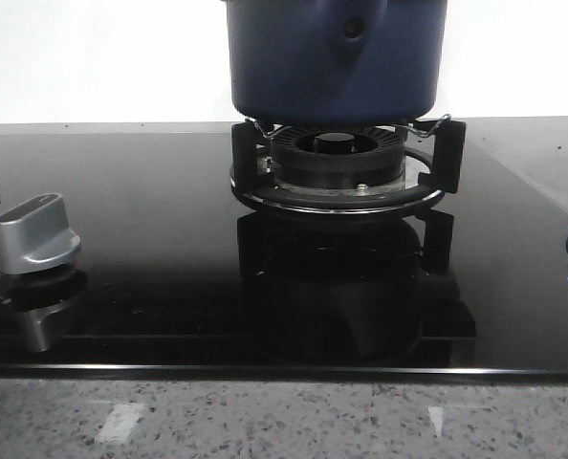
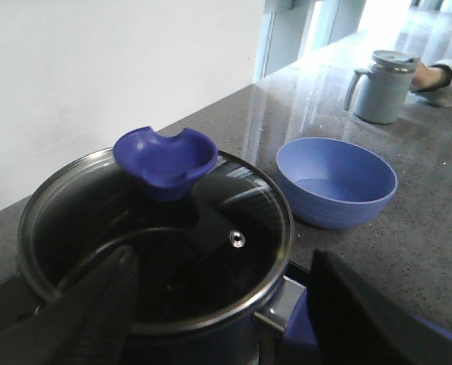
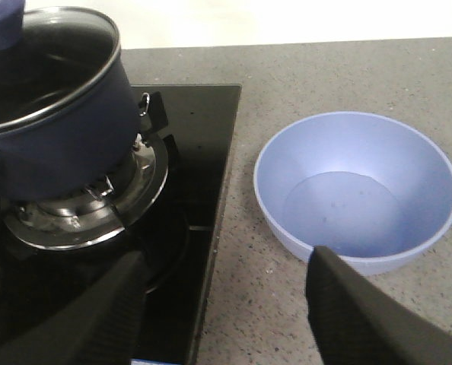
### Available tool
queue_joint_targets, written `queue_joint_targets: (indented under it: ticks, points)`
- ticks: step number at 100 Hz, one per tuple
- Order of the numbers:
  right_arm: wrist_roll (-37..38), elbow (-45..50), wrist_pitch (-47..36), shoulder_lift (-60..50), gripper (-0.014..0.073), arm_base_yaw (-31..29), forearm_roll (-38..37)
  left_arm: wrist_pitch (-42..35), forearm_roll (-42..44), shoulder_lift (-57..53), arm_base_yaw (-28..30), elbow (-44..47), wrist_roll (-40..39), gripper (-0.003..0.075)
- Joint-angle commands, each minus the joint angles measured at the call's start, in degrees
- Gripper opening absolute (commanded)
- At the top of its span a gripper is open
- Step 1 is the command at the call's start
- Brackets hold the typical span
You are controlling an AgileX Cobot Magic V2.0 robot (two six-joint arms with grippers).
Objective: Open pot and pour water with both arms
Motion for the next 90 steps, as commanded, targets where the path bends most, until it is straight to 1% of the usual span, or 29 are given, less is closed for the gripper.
queue_joint_targets:
  ticks: [1,9,24,47,90]
  points:
    - [-0.9,-2.05,-2.63,0.67,0.0415,0.04,-1.43,0.87,-3.53,3.2,-1.44,-5.98,2.56,0.0426]
    - [-0.9,-2.05,-2.63,0.67,0.0415,0.58,-2.29,1.09,-3.53,7.59,-1.7,-10.02,2.66,0.0437]
    - [-0.9,-2.05,-2.02,0.67,0.0415,2.08,-2.67,1.38,-3.67,13.09,-1.7,-16.46,2.66,0.0509]
    - [-0.9,-2.05,-0.89,0.67,0.0415,2.89,-2.81,2.82,-5.75,17.81,-2.1,-21.53,2.66,0.0512]
    - [-0.9,-2.05,-0.89,0.67,0.0414,2.89,-2.81,2.41,-5.86,22.09,-4.35,-23.72,2.78,0.0512]
